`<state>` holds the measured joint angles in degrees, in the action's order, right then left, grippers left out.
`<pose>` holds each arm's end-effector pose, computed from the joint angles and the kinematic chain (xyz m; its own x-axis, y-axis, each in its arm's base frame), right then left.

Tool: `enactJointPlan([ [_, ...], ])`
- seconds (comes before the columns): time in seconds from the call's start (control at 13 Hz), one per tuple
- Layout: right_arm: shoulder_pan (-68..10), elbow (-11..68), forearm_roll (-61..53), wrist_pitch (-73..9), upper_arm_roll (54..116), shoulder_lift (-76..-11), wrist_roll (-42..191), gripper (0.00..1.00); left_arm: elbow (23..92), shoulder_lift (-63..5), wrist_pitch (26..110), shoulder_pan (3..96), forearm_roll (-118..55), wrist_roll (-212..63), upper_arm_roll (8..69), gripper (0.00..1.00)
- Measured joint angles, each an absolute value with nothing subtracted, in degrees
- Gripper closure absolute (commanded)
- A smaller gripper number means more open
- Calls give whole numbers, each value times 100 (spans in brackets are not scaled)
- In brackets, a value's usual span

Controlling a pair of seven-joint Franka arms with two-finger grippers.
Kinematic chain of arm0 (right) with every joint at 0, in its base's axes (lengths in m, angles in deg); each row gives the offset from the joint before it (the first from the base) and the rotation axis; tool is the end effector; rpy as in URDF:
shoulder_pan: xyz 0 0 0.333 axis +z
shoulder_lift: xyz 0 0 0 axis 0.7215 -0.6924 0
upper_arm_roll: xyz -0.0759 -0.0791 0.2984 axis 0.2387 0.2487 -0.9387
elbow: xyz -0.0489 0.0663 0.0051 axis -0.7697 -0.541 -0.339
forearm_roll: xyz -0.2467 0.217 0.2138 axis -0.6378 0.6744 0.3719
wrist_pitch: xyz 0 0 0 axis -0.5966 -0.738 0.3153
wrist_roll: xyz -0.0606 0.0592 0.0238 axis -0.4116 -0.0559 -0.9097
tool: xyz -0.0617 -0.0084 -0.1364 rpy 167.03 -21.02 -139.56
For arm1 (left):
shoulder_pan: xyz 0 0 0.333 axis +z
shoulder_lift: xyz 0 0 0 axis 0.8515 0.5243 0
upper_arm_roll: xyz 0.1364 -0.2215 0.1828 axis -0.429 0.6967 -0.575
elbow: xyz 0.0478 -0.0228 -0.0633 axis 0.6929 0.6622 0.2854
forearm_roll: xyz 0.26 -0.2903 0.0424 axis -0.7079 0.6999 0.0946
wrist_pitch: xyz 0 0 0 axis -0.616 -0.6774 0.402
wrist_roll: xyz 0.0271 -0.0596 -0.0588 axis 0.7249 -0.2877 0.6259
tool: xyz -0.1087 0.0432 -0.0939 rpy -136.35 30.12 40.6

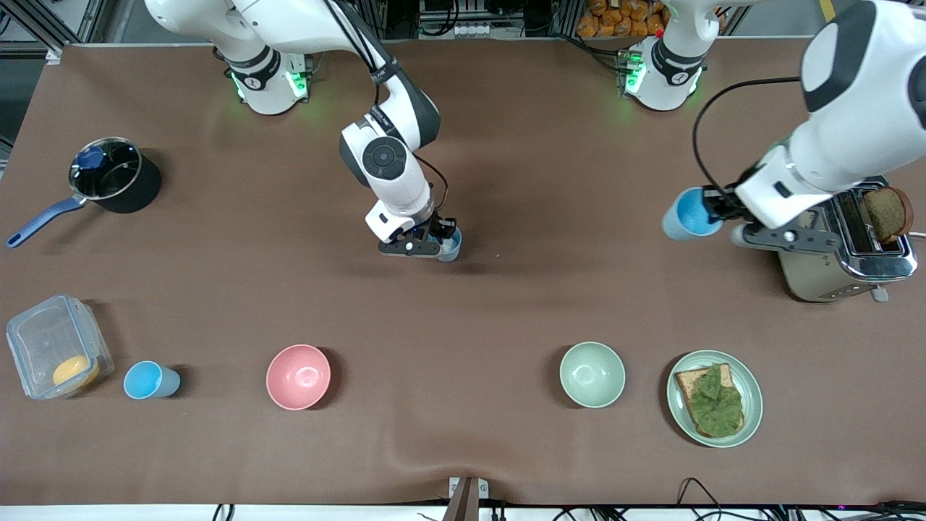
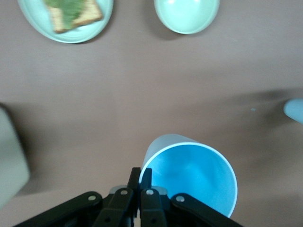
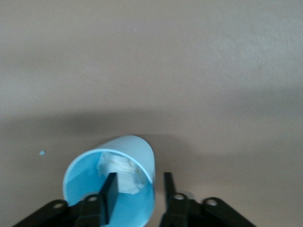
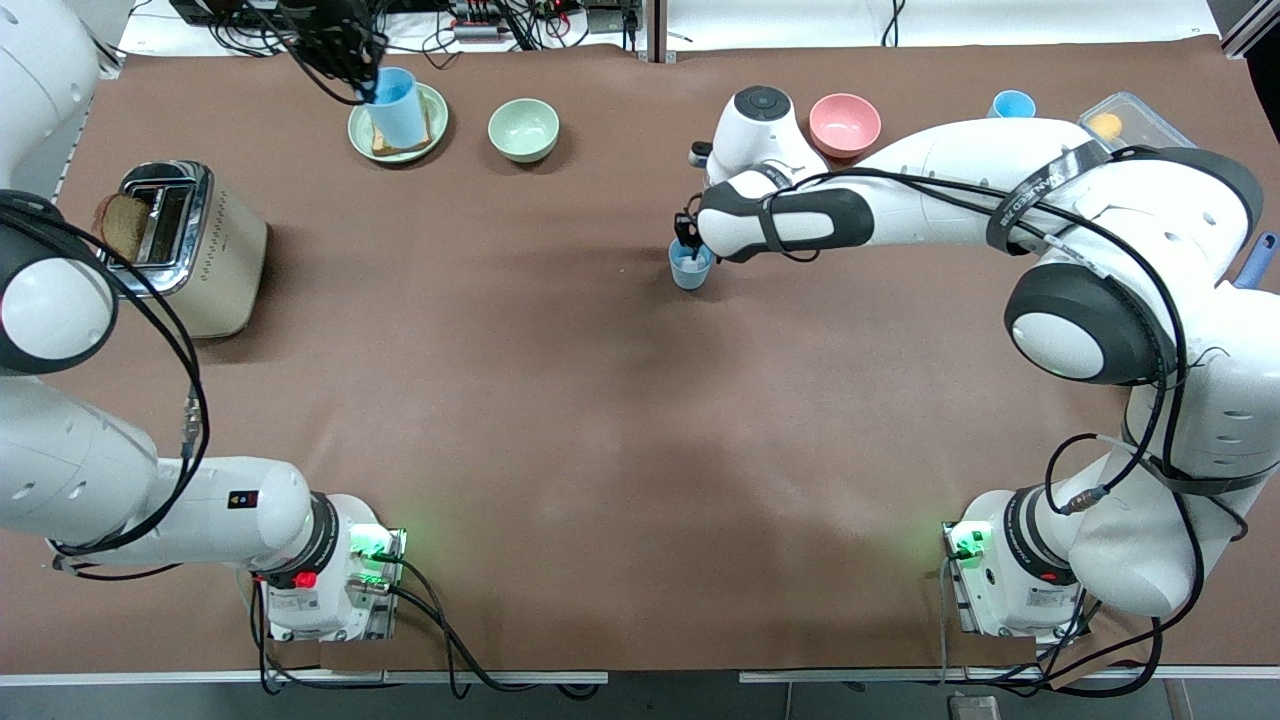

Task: Stack blue cups with both arms
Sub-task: 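Set the cup mid-table with the right gripper while the left gripper approaches, then withdraw the right gripper while the left gripper holds its cup above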

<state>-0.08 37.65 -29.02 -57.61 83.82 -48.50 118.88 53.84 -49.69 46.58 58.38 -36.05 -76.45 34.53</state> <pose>0.4775 0.4372 0.2111 0.9946 -0.1034 -0.0127 -0.1042 -0.9855 -0.1340 0.5558 -0.1468 0.4898 0.9813 -0.1591 -0.1087 -0.1498 -0.9847 0.0894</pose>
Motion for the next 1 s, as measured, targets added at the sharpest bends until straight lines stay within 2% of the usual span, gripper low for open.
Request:
enactJointPlan([
  [0.15, -25, 3498, -2901, -5397, 8439, -4848, 11964, 4, 5260, -4817, 4708, 5397, -3573, -7608, 3464, 100],
  [0.31, -184, 3008, -2902, -4468, 8516, -4804, 11968, 0, 5077, -4553, 4960, 4963, -3573, -7429, 3480, 100],
  [0.54, -844, 2261, -2913, -3130, 8574, -4560, 11481, 0, 4979, -4230, 5444, 4410, -3573, -6790, 3479, 100],
  [1.0, -2820, 1211, -2909, -1321, 8614, -4269, 9476, 0, 4971, -3398, 6759, 3182, -3573, -4727, 3482, 100],
])
